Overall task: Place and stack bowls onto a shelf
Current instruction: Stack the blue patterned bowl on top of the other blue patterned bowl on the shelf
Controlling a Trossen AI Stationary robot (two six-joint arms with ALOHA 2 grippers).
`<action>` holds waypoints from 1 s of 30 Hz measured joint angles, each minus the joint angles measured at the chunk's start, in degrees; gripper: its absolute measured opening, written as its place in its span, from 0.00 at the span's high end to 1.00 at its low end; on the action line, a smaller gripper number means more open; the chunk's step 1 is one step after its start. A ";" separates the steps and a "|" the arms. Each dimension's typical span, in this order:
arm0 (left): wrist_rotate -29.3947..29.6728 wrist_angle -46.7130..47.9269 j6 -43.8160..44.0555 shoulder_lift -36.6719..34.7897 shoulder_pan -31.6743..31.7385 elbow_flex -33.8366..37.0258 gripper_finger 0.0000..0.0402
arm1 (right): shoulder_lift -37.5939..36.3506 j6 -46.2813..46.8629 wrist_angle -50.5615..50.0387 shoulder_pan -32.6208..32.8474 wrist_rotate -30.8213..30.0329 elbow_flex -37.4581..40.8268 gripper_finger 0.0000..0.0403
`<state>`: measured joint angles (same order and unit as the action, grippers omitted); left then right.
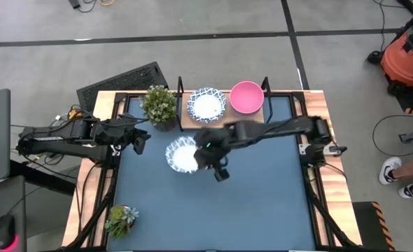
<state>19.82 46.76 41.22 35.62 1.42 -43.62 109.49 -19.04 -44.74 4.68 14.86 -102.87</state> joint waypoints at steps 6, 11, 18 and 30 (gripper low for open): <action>0.18 -0.13 0.56 0.02 0.01 0.00 0.72 | -8.66 -1.56 -0.71 -3.35 -7.71 -0.89 0.96; 1.94 -0.15 1.45 0.00 0.01 0.00 0.72 | -11.95 -1.97 -1.76 -9.82 -16.57 -0.89 0.96; 2.54 -0.15 2.26 0.02 0.00 0.00 0.72 | -8.89 -0.90 -2.66 -18.99 -17.73 -0.85 0.96; 3.53 -0.07 2.57 0.00 0.01 0.00 0.72 | 4.43 -2.73 -3.21 -24.39 -12.70 -0.72 0.96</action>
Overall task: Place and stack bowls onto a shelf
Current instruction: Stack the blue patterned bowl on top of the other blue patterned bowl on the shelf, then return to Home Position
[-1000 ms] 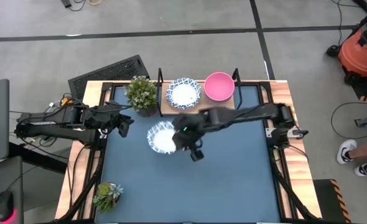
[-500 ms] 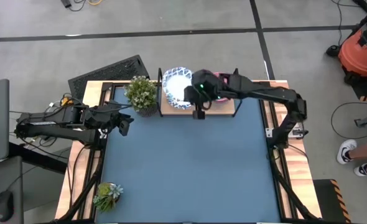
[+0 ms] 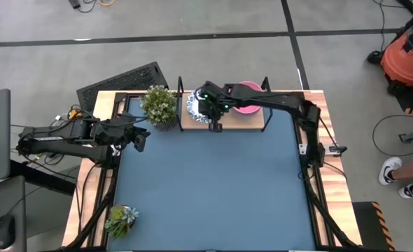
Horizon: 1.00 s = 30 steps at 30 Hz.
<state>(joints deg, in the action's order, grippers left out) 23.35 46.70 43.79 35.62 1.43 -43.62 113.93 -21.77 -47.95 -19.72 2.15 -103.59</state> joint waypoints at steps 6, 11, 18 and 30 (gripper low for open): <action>0.02 0.15 0.00 0.02 0.00 0.00 0.72 | 2.73 -0.48 0.31 -1.36 0.83 -0.11 0.96; 0.09 0.15 -0.02 0.00 0.00 0.00 0.72 | 2.58 0.14 0.61 -1.84 1.17 -0.13 0.88; 1.64 0.15 -0.46 0.00 0.00 0.00 0.72 | 1.71 1.17 -0.16 -1.82 1.25 -0.09 0.63; 1.57 -0.04 0.17 0.02 0.00 0.00 0.72 | -7.54 5.51 -3.78 -0.19 2.94 -8.77 0.43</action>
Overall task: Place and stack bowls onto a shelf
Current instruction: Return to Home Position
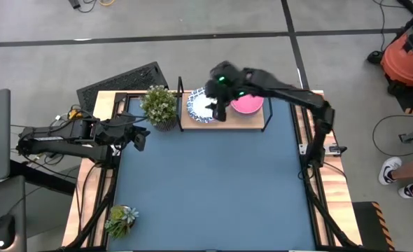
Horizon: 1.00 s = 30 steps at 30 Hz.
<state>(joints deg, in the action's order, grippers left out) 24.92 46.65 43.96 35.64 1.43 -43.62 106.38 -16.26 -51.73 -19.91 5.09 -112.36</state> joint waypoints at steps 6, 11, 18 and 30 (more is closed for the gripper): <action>-7.49 0.18 2.44 -0.02 0.00 0.00 0.72 | -11.54 0.86 -3.56 1.61 -0.27 -2.26 0.44; -15.98 0.39 5.97 0.00 -0.01 0.00 0.72 | -21.67 3.66 -11.78 1.66 -2.01 -2.29 0.44; -17.37 0.39 6.57 -0.01 0.00 0.00 0.72 | -35.49 8.24 -13.53 1.41 -2.15 5.39 0.44; -3.14 -13.19 -17.86 -2.35 -0.17 0.00 0.72 | -63.47 21.91 24.36 1.42 1.05 51.90 0.44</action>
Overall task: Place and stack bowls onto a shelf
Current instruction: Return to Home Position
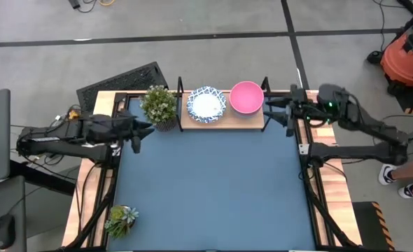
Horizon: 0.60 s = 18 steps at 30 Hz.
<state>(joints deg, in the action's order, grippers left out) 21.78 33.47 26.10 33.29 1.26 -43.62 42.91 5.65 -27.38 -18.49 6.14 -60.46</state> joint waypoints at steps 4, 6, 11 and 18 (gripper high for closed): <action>-4.97 -9.15 -6.72 -5.25 -0.02 2.11 0.72 | -7.14 3.22 4.05 0.03 0.00 9.19 0.44; -5.82 -13.69 -7.67 -9.31 -0.02 5.28 0.72 | -10.42 4.15 4.99 0.03 -0.05 12.19 0.44; -6.53 -17.76 -5.42 -20.00 -0.02 14.78 0.72 | -18.46 5.64 6.00 -0.02 -0.20 16.94 0.44; -9.61 -21.40 -2.65 -32.07 -0.04 26.34 0.72 | -29.83 7.62 6.10 0.14 -0.15 24.80 0.44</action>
<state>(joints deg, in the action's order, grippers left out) 12.16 12.07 23.44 1.23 1.21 -17.27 13.09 13.27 -21.27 -18.35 5.99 -35.66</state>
